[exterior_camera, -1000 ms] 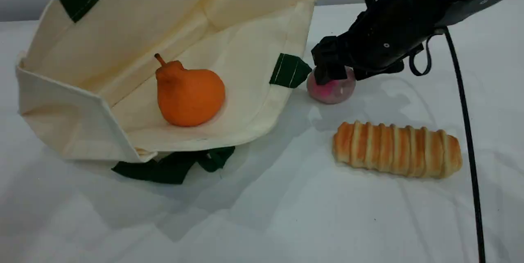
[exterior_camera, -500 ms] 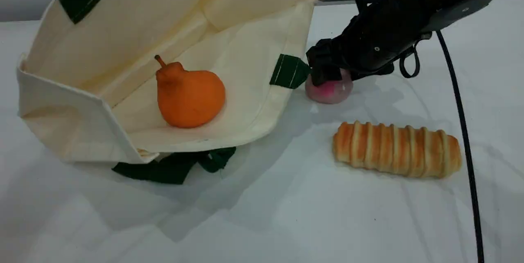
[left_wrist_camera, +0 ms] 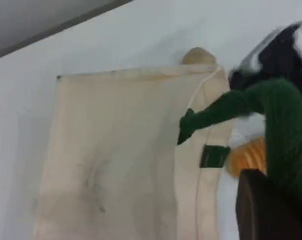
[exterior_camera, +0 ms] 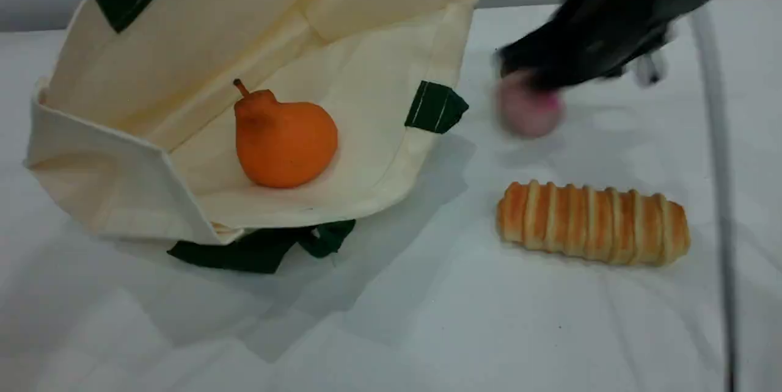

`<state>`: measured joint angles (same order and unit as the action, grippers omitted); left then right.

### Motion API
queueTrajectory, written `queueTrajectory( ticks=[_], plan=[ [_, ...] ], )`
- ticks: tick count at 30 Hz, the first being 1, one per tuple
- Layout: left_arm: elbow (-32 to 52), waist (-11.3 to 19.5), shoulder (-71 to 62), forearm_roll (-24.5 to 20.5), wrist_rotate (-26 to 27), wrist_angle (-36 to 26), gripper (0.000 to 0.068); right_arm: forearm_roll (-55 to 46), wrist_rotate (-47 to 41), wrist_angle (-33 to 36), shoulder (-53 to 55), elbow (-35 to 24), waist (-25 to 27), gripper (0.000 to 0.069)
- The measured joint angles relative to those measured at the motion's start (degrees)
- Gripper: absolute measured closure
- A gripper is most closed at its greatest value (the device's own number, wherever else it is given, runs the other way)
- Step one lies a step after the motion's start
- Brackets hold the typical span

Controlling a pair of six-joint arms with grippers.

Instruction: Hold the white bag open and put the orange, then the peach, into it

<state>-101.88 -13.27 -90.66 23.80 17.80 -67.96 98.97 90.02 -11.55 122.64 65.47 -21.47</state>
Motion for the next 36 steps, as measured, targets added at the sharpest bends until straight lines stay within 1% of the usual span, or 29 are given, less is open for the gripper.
queueTrajectory(
  ticks=[1, 2, 4, 7, 9, 12, 18, 20, 22, 25, 27, 29, 31, 36],
  plan=[
    [0.0, 0.0, 0.0, 0.1, 0.0, 0.0, 0.0601, 0.8, 0.0, -1.3, -1.0, -0.7, 1.0, 0.0601],
    [0.0, 0.0, 0.0, 0.1, 0.0, 0.1, 0.0601, 1.4, 0.0, -0.6, -1.8, -1.3, 1.8, 0.0640],
    [0.0, 0.0, 0.0, 0.3, 0.0, 0.3, 0.0601, 1.1, 0.0, 3.5, -4.1, -2.3, 3.1, 0.0670],
    [0.0, 0.0, -0.1, 0.2, 0.0, 0.7, 0.0601, 0.9, 0.0, 4.9, -6.7, -4.1, 6.1, 0.0681],
    [0.0, 0.0, -0.1, 0.4, 0.0, 0.7, 0.0601, 0.9, -0.1, 8.1, -8.0, -5.6, 8.0, 0.0682],
    [0.0, 0.0, -0.1, 0.4, 0.0, 0.7, 0.0601, 0.9, 0.0, 13.8, -8.5, -6.9, 8.2, 0.0682],
    [0.0, 0.0, -0.1, 0.4, -0.1, 0.7, 0.0601, 0.8, -0.1, 22.6, -8.3, -7.5, 7.7, 0.0670],
    [0.0, 0.0, -0.1, 0.4, -0.1, 0.7, 0.0601, 0.7, -0.1, 26.6, -8.1, -7.5, 7.6, 0.0643],
    [0.0, 0.0, -0.1, 0.4, -0.1, 0.7, 0.0601, 0.7, -0.1, 29.3, -7.7, -7.5, 7.6, 0.0593],
    [0.0, 0.0, -0.1, 0.4, -0.1, 0.3, 0.0601, 0.7, -0.1, 31.9, -6.8, -7.3, 7.6, 0.0470],
    [0.0, 0.0, 0.0, 0.4, -0.1, -0.4, 0.0601, 0.8, -0.1, 32.4, -5.8, -7.3, 7.6, 0.0379],
    [0.0, 0.0, 0.2, 0.3, -0.1, -0.4, 0.0601, 0.8, -0.1, 31.7, -4.3, -6.7, 7.6, 0.0319],
    [0.0, 0.0, 0.5, 0.2, 0.0, -0.4, 0.0601, 0.9, -0.1, 31.8, -2.9, -5.7, 7.6, 0.0288],
    [0.0, 0.0, 0.6, -0.8, 0.1, -0.4, 0.0601, 1.0, -0.1, 32.6, -0.1, -4.5, 7.6, 0.0277]
  ],
)
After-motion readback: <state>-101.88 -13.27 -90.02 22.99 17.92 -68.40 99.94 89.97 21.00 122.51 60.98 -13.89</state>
